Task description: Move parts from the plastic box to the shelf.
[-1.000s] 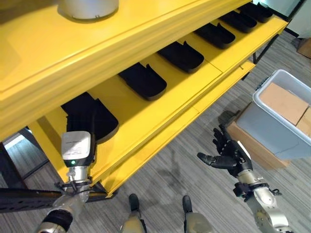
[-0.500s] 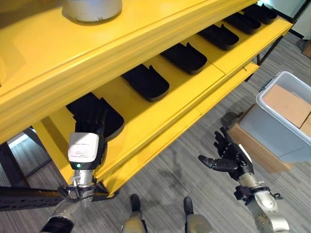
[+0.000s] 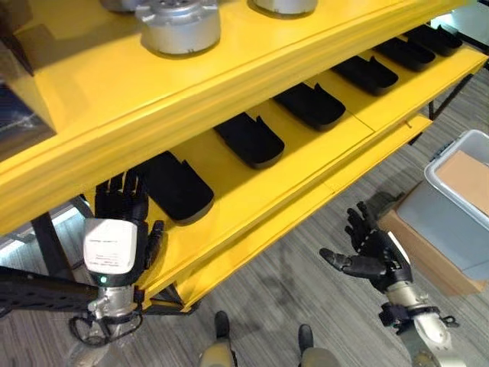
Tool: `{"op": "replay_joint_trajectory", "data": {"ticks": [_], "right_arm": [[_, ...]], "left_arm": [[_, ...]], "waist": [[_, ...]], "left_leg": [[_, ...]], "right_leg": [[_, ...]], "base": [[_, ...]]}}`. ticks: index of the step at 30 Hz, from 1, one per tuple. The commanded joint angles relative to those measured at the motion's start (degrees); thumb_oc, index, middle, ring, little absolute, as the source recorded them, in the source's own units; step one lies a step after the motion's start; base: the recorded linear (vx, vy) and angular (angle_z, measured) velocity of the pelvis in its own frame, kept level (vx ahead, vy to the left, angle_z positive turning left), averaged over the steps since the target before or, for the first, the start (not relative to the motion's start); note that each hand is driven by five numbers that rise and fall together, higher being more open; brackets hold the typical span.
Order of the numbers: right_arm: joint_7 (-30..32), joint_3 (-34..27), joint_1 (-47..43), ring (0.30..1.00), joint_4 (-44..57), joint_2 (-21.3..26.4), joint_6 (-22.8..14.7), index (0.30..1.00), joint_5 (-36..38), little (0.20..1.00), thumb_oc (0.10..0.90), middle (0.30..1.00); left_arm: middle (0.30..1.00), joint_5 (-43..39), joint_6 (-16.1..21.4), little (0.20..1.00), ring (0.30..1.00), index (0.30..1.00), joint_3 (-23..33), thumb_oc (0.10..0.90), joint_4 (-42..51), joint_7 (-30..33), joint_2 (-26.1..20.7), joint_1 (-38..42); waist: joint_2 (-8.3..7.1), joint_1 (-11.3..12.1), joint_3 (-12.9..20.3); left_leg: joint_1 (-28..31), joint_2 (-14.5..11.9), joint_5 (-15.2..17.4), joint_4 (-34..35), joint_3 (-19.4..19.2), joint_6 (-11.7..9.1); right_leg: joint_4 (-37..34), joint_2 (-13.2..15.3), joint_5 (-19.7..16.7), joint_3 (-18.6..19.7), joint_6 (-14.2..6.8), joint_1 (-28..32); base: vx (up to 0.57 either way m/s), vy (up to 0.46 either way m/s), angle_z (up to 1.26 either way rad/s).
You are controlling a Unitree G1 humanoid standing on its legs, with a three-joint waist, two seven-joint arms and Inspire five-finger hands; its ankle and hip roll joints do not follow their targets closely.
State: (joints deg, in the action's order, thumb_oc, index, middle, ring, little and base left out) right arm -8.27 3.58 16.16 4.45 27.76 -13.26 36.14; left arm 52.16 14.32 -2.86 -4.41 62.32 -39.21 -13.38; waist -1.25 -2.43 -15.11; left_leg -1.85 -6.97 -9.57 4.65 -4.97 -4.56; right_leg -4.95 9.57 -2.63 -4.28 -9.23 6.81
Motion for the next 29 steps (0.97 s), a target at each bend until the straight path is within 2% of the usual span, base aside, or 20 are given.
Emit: {"op": "replay_joint_trajectory", "data": {"ticks": [1,2,3,4,5,6,8,9,10,12,13,14,19,20,22,24,29], "right_arm": [[-0.21,-2.69,-4.19,1.000,6.06,0.05,-5.00,1.000,1.92,1.000,0.900,1.000],[1.03,-2.61,-4.83,1.000,6.99,-0.24,-4.12,1.000,1.30,1.000,0.900,1.000],[1.09,-2.58,-4.93,1.000,7.08,-0.26,-4.03,1.000,1.33,1.000,0.900,1.000],[1.93,-2.25,-5.61,1.000,7.60,-0.91,-3.47,1.000,0.72,1.000,0.900,1.000],[2.19,-1.96,-6.27,1.000,8.03,-1.47,-2.98,1.000,0.40,1.000,0.900,1.000],[2.35,-1.84,-6.67,1.000,8.14,-1.45,-2.81,1.000,0.52,1.000,0.900,1.000],[2.69,-1.68,-7.69,1.000,7.73,-0.69,-2.78,1.000,1.14,1.000,0.900,1.000],[2.63,-1.67,-8.75,1.000,7.24,0.38,-2.59,1.000,2.21,1.000,0.900,1.000],[2.61,-1.66,-8.90,1.000,7.17,0.60,-2.63,1.000,2.43,1.000,0.900,1.000],[2.69,-1.40,-10.03,1.000,6.49,1.49,-2.65,1.000,3.54,1.000,0.900,1.000],[2.76,-1.25,-10.73,1.000,6.15,1.76,-2.49,1.000,3.85,1.000,0.900,1.000],[2.74,-1.09,-11.55,1.000,6.13,2.15,-1.92,1.000,4.27,1.000,0.900,1.000],[1.41,0.34,-13.35,1.000,3.78,2.37,-1.00,1.000,5.40,1.000,0.900,1.000],[0.24,0.89,-13.80,1.000,2.45,2.25,-0.79,1.000,5.87,1.000,0.900,1.000],[-1.45,1.56,-14.93,1.000,0.50,1.83,-0.42,1.000,7.25,1.000,0.900,1.000],[-3.30,1.89,-15.52,1.000,-0.24,1.30,-0.25,1.000,8.38,1.000,0.900,1.000],[-5.21,1.65,-16.39,1.000,-1.51,1.15,0.24,1.000,9.96,1.000,0.900,1.000]], "left_arm": [[1.000,-26.39,24.08,1.000,1.000,1.000,1.33,0.900,6.07,-28.10,-0.69,5.06],[1.000,-47.74,24.86,1.000,1.000,1.000,0.11,0.900,10.68,-47.19,2.24,4.06],[1.000,-51.24,25.10,1.000,1.000,1.000,-0.04,0.900,11.04,-50.05,2.52,3.96],[1.000,-65.01,22.84,1.000,1.000,1.000,-1.62,0.900,14.46,-62.55,5.26,3.11],[1.000,-75.93,19.35,1.000,1.000,1.000,-3.51,0.900,17.02,-71.35,7.48,2.10],[1.000,-79.75,17.08,1.000,1.000,1.000,-4.35,0.900,17.85,-74.46,8.28,1.57],[1.000,-86.71,15.16,1.000,1.000,1.000,-5.44,0.900,18.30,-78.26,8.93,0.93],[1.000,-93.26,12.53,1.000,1.000,1.000,-5.71,0.900,17.86,-82.15,9.43,0.94],[1.000,-94.74,12.01,1.000,1.000,1.000,-5.76,0.900,17.72,-83.58,9.46,0.98],[1.000,-100.45,7.89,1.000,1.000,1.000,-6.16,0.900,17.28,-90.00,9.60,0.82],[1.000,-103.01,4.61,1.000,1.000,1.000,-6.41,0.900,17.13,-92.49,9.97,0.80],[1.000,-106.47,-1.64,1.000,1.000,1.000,-7.23,0.900,17.02,-98.62,10.50,0.90],[1.000,-110.78,-7.34,1.000,1.000,1.000,-10.47,0.900,15.31,-108.35,10.75,1.70],[1.000,-112.53,-10.95,1.000,1.000,1.000,-11.48,0.900,14.28,-112.77,11.19,2.65],[1.000,-113.84,-11.18,1.000,1.000,1.000,-12.68,0.900,13.39,-115.32,11.75,3.26],[1.000,-115.74,-15.46,1.000,1.000,1.000,-12.34,0.900,12.43,-119.07,12.53,3.85],[1.000,-113.43,-16.99,1.000,1.000,1.000,-12.24,0.900,11.21,-124.13,12.18,4.15]], "waist": [[-1.25,1.12,4.34],[-1.00,1.80,4.51],[-0.98,1.86,4.58],[-0.85,2.40,4.79],[-0.78,2.86,4.99],[-0.75,3.13,5.12],[-0.67,3.64,5.27],[-0.53,4.15,5.57],[-0.50,4.22,5.63],[-0.38,4.57,5.95],[-0.27,4.71,6.11],[0.03,4.78,6.45],[0.55,4.32,7.16],[0.60,4.14,7.46],[0.58,3.90,7.79],[0.53,3.81,8.17],[0.56,3.51,8.55]], "left_leg": [[2.55,-1.08,8.39,-4.05,1.92,0.33],[2.84,-1.29,8.08,-3.53,2.32,0.26],[2.83,-1.31,8.04,-3.46,2.36,0.25],[3.06,-1.64,7.56,-2.81,2.69,0.17],[3.26,-1.91,7.12,-2.19,3.00,0.06],[3.30,-2.13,6.81,-1.86,3.30,-0.10],[3.39,-2.53,6.34,-1.37,3.69,-0.38],[3.45,-3.01,5.74,-0.78,4.05,-0.65],[3.48,-3.10,5.61,-0.65,4.13,-0.71],[3.33,-3.52,5.14,-0.37,4.41,-1.00],[3.35,-3.73,4.88,-0.04,4.52,-1.09],[3.28,-4.02,4.49,0.35,4.70,-1.24],[3.01,-4.79,4.19,0.35,4.08,-1.78],[3.05,-4.88,4.21,0.35,3.70,-1.88],[3.14,-5.00,4.28,0.35,3.34,-2.04],[3.26,-5.03,4.43,0.35,3.00,-2.03],[3.51,-5.16,4.55,0.35,2.54,-2.04]], "right_leg": [[4.75,-0.24,2.21,-2.38,1.63,-4.84],[4.58,-0.43,2.37,-3.20,1.80,-4.27],[4.54,-0.45,2.38,-3.31,1.82,-4.24],[4.46,-0.71,2.52,-3.90,2.03,-3.89],[4.34,-1.02,2.65,-4.48,2.22,-3.48],[4.26,-1.23,2.68,-4.78,2.33,-3.28],[4.24,-1.51,2.85,-5.39,2.56,-2.96],[4.14,-1.79,3.05,-6.02,2.89,-2.67],[4.11,-1.85,3.06,-6.13,2.96,-2.60],[3.98,-2.14,3.06,-6.45,3.27,-2.58],[3.74,-2.31,2.99,-6.63,3.42,-2.47],[3.32,-2.53,2.78,-6.81,3.55,-2.36],[1.94,-2.60,2.04,-7.24,3.53,-2.08],[1.09,-2.64,1.59,-7.33,3.56,-1.89],[0.41,-2.63,1.11,-7.34,3.49,-1.75],[0.27,-2.65,1.15,-7.34,3.57,-1.60],[0.26,-2.59,1.08,-7.06,3.56,-1.62]], "base": [[-0.06,-0.161,0.20],[-0.04,-0.114,0.17],[-0.04,-0.122,0.15],[-0.04,-0.119,0.13],[-0.04,-0.143,0.17],[-0.04,-0.113,0.11],[-0.04,-0.089,0.15],[-0.04,-0.080,0.12],[-0.05,-0.080,0.08],[-0.04,-0.047,0.04],[-0.06,-0.028,0.06],[-0.07,-0.019,0.05],[-0.06,0.006,0.00],[-0.07,0.007,0.01],[-0.06,0.004,0.00],[0.00,0.000,0.00],[0.00,0.000,0.00]]}}
